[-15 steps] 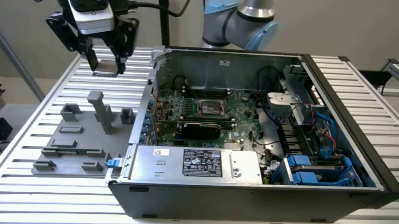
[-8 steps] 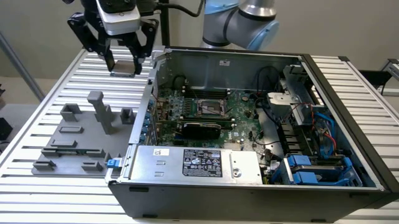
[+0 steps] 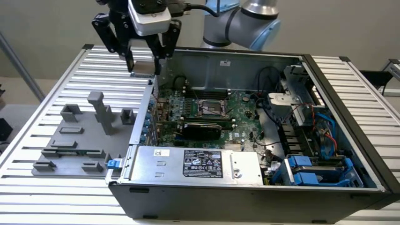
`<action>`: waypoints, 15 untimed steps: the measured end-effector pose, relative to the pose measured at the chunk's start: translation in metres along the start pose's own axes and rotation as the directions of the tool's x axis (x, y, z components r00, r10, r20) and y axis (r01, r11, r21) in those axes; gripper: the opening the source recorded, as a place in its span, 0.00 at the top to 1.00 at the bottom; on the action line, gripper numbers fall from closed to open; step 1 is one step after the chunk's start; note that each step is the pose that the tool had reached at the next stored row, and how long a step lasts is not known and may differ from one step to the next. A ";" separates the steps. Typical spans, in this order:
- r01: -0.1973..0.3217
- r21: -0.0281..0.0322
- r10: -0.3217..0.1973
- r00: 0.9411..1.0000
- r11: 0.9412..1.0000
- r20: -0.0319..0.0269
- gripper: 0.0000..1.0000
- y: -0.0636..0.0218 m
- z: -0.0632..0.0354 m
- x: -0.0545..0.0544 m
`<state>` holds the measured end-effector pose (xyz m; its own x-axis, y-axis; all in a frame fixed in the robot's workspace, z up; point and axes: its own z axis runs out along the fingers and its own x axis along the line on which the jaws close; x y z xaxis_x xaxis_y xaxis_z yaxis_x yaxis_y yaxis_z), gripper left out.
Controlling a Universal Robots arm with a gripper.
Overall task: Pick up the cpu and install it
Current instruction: 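Pick up the cpu and move it towards the insertion slot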
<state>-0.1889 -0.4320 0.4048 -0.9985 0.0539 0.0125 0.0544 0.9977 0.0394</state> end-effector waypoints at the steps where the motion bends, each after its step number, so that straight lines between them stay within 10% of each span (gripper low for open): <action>1: 0.000 0.000 0.000 1.000 1.000 0.000 0.45 0.0008 0.0000 -0.004; 15: 0.000 0.000 0.000 1.000 1.000 0.000 0.45 0.0323 0.0097 -0.060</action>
<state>-0.1271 -0.4026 0.3956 -0.9985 0.0539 0.0124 0.0544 0.9977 0.0393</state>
